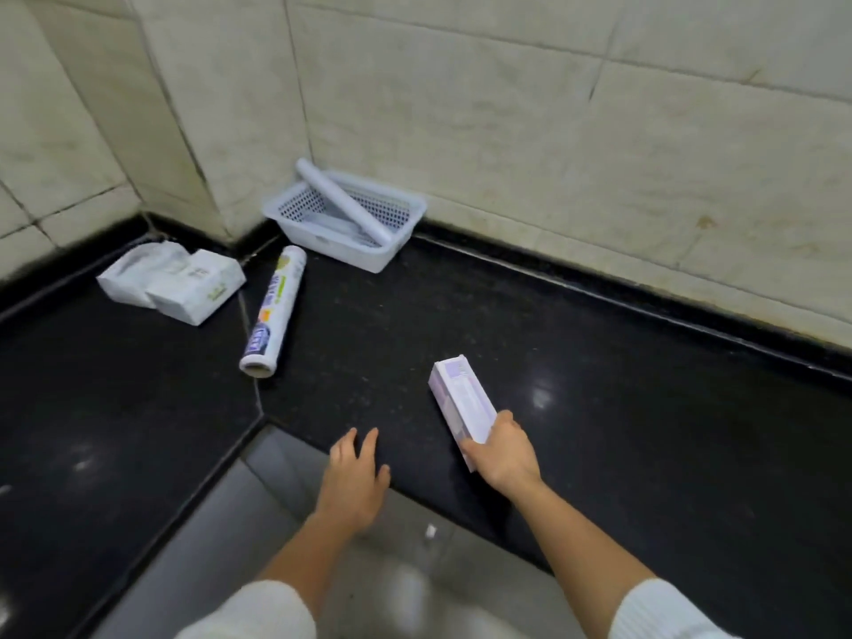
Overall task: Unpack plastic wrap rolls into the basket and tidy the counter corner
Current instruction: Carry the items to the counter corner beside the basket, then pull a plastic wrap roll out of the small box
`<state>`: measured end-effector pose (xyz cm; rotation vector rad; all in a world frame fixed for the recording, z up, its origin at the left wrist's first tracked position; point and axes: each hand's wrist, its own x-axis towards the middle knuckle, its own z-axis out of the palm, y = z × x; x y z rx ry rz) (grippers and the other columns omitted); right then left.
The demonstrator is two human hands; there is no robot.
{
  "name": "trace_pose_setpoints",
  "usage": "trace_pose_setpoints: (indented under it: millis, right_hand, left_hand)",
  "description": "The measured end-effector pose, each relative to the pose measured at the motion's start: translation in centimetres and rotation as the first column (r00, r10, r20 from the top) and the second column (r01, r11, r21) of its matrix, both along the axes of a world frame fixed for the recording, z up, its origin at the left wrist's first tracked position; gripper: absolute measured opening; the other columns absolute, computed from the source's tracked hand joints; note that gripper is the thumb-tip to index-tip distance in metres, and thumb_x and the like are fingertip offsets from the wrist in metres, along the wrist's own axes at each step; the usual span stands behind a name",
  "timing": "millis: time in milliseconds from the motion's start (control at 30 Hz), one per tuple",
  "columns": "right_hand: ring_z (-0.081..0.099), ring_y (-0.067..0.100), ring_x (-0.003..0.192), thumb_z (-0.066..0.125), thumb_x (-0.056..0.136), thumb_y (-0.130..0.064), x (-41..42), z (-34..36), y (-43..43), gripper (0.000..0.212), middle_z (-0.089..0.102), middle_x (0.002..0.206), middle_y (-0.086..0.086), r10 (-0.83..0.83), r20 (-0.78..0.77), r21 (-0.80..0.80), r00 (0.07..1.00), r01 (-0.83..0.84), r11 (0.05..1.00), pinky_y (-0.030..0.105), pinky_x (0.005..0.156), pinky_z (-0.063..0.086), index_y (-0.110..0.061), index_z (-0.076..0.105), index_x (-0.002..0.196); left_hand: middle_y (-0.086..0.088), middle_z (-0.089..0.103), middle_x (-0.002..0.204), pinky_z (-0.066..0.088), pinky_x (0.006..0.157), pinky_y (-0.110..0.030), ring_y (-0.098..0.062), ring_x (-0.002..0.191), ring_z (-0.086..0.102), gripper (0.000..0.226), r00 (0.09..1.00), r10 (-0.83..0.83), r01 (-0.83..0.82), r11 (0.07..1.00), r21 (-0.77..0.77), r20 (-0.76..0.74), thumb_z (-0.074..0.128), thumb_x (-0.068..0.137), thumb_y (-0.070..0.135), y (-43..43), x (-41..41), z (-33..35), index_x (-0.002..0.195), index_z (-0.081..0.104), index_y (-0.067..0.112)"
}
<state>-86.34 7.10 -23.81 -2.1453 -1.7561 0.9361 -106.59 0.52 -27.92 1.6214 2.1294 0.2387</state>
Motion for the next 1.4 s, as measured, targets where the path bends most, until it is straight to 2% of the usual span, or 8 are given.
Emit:
trace_pose_setpoints:
  millis: [333,767,933,1067,1133,1200,1300,1400]
  right_hand:
    - [0.062,0.03,0.096,0.065,0.078,-0.049,-15.2,-0.2,6.2,0.051,0.059,0.114,0.01,0.125,0.043,0.014,0.991,-0.126,0.992,0.034,0.066,0.045,-0.011,0.042,0.104]
    - [0.058,0.023,0.087,0.065,0.075,-0.052,-22.0,0.5,17.4,0.049,0.058,0.105,0.004,0.207,-0.064,0.068,0.976,-0.202,0.977,0.032,0.059,0.043,-0.016,0.041,0.098]
    - [0.058,0.007,0.088,0.069,0.067,-0.051,-23.7,2.8,18.1,0.049,0.06,0.104,-0.007,0.191,-0.343,0.151,0.92,-0.147,0.978,0.025,0.064,0.049,-0.028,0.045,0.103]
    - [0.061,-0.003,0.094,0.077,0.068,-0.042,-25.4,5.0,17.2,0.053,0.063,0.107,-0.016,0.265,-0.549,0.228,0.792,-0.163,0.96,0.016,0.066,0.052,-0.037,0.049,0.112]
    - [0.059,-0.004,0.104,0.076,0.071,-0.033,-25.7,5.9,16.9,0.056,0.062,0.113,-0.018,0.348,-0.617,0.242,0.706,-0.25,0.937,0.018,0.077,0.053,-0.04,0.051,0.121]
    - [0.055,0.0,0.112,0.068,0.075,-0.027,-25.4,6.7,17.3,0.048,0.062,0.117,-0.018,0.393,-0.626,0.234,0.674,-0.318,0.919,0.025,0.09,0.05,-0.04,0.058,0.12]
    - [0.058,0.005,0.111,0.06,0.085,-0.018,-24.6,8.3,19.0,0.027,0.066,0.112,-0.014,0.352,-0.634,0.257,0.689,-0.241,0.936,0.025,0.093,0.045,-0.036,0.069,0.104]
    - [0.064,0.006,0.104,0.061,0.089,-0.021,-24.3,11.2,21.6,0.02,0.072,0.105,-0.013,0.3,-0.679,0.293,0.67,-0.127,0.948,0.022,0.084,0.05,-0.031,0.072,0.102]
  left_hand:
    - [-0.018,0.034,0.144,0.036,0.105,-0.045,-0.035,0.132,0.03,0.049,0.921,0.37,-0.38,0.922,0.079,0.12,0.055,0.091,0.018,3.7,-16.7,2.1,0.137,0.04,0.004]
    - [-0.023,0.055,0.13,0.044,0.095,-0.049,-0.04,0.117,0.052,0.045,0.716,0.623,-0.657,0.754,0.004,0.315,0.04,0.097,0.022,12.6,-24.7,2.6,0.139,0.034,0.009]
    - [-0.009,0.06,0.124,0.045,0.1,-0.042,-0.024,0.114,0.057,0.043,0.744,0.388,-0.539,0.83,0.146,0.544,0.05,0.096,0.028,17.8,-23.4,6.6,0.135,0.046,0.011]
    - [0.016,0.06,0.124,0.048,0.083,-0.03,0.001,0.103,0.06,0.057,0.483,0.19,-0.234,0.969,-0.083,0.855,0.059,0.081,0.057,20.6,-20.8,10.4,0.131,0.044,0.035]
    - [0.017,0.061,0.12,0.055,0.078,-0.037,-0.005,0.104,0.063,0.064,0.395,0.205,-0.203,0.97,-0.132,0.896,0.067,0.072,0.061,21.4,-20.5,10.9,0.128,0.038,0.046]
    - [0.01,0.066,0.116,0.06,0.072,-0.043,-0.016,0.1,0.068,0.066,0.342,0.203,-0.24,0.963,-0.124,0.918,0.076,0.071,0.047,21.8,-21.1,10.7,0.126,0.039,0.046]
    - [0.006,0.07,0.112,0.06,0.073,-0.039,-0.016,0.1,0.07,0.068,0.346,0.119,-0.217,0.975,-0.044,0.931,0.083,0.069,0.028,22.1,-22.2,10.2,0.125,0.047,0.039]
    - [0.012,0.069,0.113,0.056,0.078,-0.023,-0.006,0.102,0.067,0.073,0.466,0.029,-0.2,0.977,0.073,0.884,0.086,0.064,0.023,22.1,-22.9,10.4,0.126,0.049,0.035]
